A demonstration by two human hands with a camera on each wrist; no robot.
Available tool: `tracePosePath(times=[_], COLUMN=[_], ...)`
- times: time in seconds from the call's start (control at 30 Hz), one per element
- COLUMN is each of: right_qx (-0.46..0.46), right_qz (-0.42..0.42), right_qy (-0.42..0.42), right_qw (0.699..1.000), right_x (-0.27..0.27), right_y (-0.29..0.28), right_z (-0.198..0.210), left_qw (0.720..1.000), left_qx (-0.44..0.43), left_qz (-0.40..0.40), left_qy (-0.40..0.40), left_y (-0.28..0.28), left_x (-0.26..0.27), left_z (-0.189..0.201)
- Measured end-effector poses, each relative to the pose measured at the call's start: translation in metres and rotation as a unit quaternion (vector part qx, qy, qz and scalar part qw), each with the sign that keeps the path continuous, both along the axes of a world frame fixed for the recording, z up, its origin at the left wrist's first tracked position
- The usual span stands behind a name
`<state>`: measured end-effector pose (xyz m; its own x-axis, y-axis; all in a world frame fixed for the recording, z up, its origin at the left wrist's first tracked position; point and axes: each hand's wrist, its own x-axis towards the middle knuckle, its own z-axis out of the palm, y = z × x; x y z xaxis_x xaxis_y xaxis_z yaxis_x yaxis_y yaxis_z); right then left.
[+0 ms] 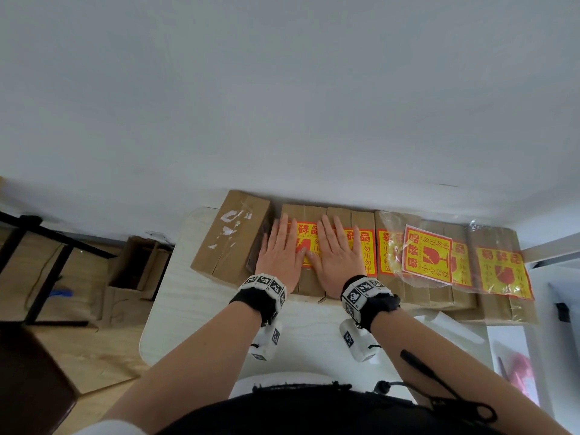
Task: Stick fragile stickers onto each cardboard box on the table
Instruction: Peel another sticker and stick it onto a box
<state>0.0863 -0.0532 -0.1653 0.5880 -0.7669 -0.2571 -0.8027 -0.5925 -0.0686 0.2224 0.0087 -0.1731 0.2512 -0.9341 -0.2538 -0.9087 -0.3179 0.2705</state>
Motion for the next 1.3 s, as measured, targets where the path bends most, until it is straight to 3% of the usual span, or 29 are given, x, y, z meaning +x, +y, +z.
tracePosePath(times=[0.3, 0.5, 0.63, 0.77, 0.87, 1.03, 1.3], right_qx=[0.003, 0.003, 0.005, 0.002, 0.002, 0.013, 0.02], right_qz=[0.003, -0.038, -0.013, -0.004, -0.006, 0.003, 0.007], right_qy=[-0.001, -0.095, -0.126, -0.139, -0.153, -0.177, -0.186], right_qw=[1.0, 0.995, 0.992, 0.99, 0.988, 0.984, 0.982], right_x=[0.002, 0.018, 0.041, 0.056, 0.064, 0.072, 0.071], right_y=[-0.001, 0.003, 0.007, 0.012, 0.013, 0.02, 0.041], right_z=[-0.002, 0.018, 0.027, 0.028, 0.03, 0.028, 0.023], left_qw=[1.0, 0.986, 0.979, 0.959, 0.951, 0.906, 0.906], left_qx=[-0.007, -0.146, -0.018, 0.057, 0.044, 0.022, 0.014], left_qz=[0.006, 0.076, 0.198, 0.276, 0.303, 0.383, 0.378], left_qy=[0.018, -0.022, -0.039, 0.02, 0.043, 0.178, 0.192], left_y=[-0.001, 0.003, 0.01, 0.024, 0.033, 0.052, 0.073], left_x=[0.001, 0.033, 0.072, 0.091, 0.101, 0.12, 0.112], left_z=[0.003, 0.032, 0.04, 0.035, 0.036, 0.033, 0.03])
